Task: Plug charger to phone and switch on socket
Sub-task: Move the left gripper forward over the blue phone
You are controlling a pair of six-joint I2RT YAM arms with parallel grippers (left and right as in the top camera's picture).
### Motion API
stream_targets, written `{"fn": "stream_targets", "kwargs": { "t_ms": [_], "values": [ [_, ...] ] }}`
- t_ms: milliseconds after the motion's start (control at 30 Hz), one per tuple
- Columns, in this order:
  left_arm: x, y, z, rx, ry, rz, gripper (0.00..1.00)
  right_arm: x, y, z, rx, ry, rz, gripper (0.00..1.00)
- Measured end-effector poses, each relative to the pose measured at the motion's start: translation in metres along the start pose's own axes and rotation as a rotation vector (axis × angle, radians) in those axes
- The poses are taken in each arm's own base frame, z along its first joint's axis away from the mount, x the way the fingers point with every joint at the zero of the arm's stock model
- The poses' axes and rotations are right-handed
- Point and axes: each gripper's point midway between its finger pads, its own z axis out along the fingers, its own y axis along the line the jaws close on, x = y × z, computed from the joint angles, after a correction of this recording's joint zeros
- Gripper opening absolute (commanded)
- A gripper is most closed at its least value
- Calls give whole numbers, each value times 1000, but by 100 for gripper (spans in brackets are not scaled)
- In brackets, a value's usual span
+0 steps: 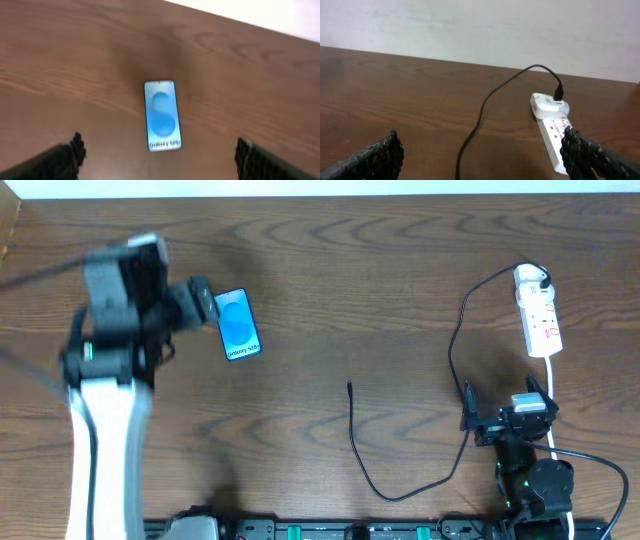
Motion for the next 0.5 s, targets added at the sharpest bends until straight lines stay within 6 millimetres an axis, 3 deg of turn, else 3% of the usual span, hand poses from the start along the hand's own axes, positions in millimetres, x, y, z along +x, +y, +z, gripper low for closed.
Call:
{"fn": "stream_targets", "kwargs": {
  "t_ms": [167,367,500],
  "values": [
    [-15,0,51,-22,127,-7,97,0,0,0,0,-1,0,99],
    [15,8,110,-49,284,-15,97,0,0,0,0,-1,0,99],
    [38,13,135,-65,377,-21,97,0,0,0,0,-1,0,99]
  ]
}}
